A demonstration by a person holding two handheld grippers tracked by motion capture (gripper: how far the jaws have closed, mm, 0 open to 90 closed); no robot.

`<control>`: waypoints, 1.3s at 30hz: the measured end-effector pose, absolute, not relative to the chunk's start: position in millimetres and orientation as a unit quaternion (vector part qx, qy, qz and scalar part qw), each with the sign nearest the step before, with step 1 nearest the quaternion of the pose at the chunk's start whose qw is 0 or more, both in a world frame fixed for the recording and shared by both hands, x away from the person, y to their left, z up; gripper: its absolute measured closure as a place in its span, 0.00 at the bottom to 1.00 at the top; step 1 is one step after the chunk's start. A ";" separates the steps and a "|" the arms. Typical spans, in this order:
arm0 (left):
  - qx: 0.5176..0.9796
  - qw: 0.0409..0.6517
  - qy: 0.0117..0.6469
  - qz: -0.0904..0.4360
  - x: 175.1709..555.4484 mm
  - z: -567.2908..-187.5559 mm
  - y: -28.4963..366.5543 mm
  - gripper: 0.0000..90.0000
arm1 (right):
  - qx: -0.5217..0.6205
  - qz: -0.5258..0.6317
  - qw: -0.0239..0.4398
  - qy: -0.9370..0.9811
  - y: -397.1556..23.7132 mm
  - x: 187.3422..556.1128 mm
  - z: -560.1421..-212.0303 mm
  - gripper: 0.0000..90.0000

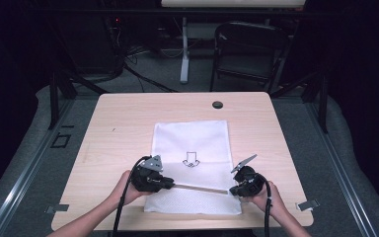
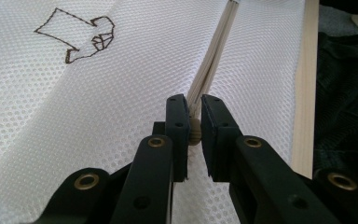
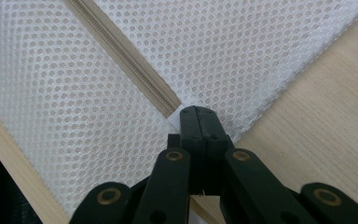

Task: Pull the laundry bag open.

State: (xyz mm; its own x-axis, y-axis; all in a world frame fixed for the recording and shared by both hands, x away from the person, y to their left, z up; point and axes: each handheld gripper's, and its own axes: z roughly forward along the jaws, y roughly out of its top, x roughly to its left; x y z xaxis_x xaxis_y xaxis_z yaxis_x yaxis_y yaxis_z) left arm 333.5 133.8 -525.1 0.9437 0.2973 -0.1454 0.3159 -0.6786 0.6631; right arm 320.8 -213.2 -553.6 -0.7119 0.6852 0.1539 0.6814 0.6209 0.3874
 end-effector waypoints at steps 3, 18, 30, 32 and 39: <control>0.915 0.365 0.170 -0.011 332.7 -524.1 136.8 0.91 | 0.380 0.212 0.007 0.900 -213.5 320.9 -553.8 1.00; 0.914 0.362 0.181 -0.007 328.1 -524.2 154.7 0.91 | 0.389 0.223 0.007 0.894 -213.0 319.6 -555.4 1.00; 0.907 0.364 0.211 0.006 327.0 -522.5 185.0 0.91 | 0.390 0.222 0.009 0.894 -212.1 319.2 -555.2 1.00; 0.908 0.360 0.214 0.008 325.8 -523.4 187.3 0.91 | 0.390 0.223 0.010 0.893 -212.1 319.1 -555.3 1.00; 0.903 0.361 0.232 0.019 325.4 -523.0 202.5 0.91 | 0.387 0.213 0.007 0.897 -212.2 319.7 -553.6 1.00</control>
State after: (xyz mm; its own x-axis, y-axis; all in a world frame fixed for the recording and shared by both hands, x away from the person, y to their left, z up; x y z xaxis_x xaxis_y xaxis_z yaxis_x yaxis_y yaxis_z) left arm 325.4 202.5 -523.0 0.8918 0.4322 -0.1336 0.4053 -0.6324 0.6601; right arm 319.7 -212.2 -553.6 -0.7010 0.6966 0.1525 0.6908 0.6103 0.3877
